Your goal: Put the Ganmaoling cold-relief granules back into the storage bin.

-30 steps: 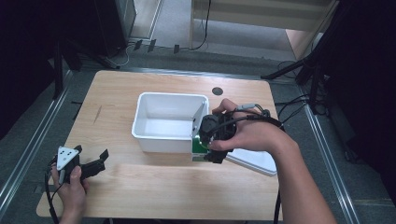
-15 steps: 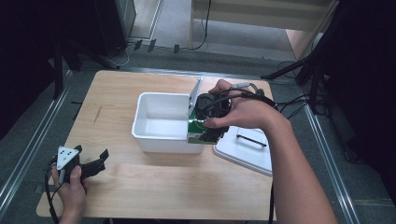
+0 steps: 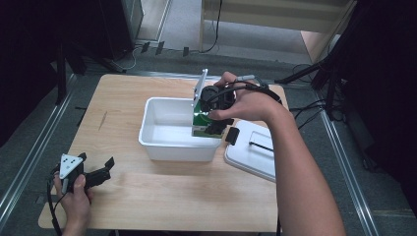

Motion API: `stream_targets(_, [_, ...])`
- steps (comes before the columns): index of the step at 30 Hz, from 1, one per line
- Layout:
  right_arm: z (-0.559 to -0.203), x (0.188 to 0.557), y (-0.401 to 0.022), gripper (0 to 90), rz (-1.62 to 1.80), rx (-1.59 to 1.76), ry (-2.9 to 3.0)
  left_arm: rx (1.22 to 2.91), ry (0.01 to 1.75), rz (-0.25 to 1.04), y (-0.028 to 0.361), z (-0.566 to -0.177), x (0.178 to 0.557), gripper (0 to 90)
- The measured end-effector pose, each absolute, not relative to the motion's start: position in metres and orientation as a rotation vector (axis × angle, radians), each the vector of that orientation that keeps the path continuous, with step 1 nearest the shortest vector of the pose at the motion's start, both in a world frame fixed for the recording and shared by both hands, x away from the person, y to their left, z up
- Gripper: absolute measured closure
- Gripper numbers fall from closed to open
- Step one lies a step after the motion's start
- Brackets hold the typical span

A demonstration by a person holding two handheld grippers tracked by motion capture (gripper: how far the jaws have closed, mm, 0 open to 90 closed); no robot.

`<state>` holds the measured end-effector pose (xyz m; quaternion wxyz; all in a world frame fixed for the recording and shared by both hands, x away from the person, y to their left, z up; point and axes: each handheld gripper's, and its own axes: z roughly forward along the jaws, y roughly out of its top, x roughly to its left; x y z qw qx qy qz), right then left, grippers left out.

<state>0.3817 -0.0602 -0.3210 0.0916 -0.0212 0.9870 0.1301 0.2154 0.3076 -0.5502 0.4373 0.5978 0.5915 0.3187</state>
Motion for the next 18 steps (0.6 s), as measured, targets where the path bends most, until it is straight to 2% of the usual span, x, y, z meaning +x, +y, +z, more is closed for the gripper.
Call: stream_targets(18, [-0.348,0.404,-0.044,15.4,0.389,-0.108,2.921,1.484,1.467,0.791,0.308,-0.55,0.216,1.7])
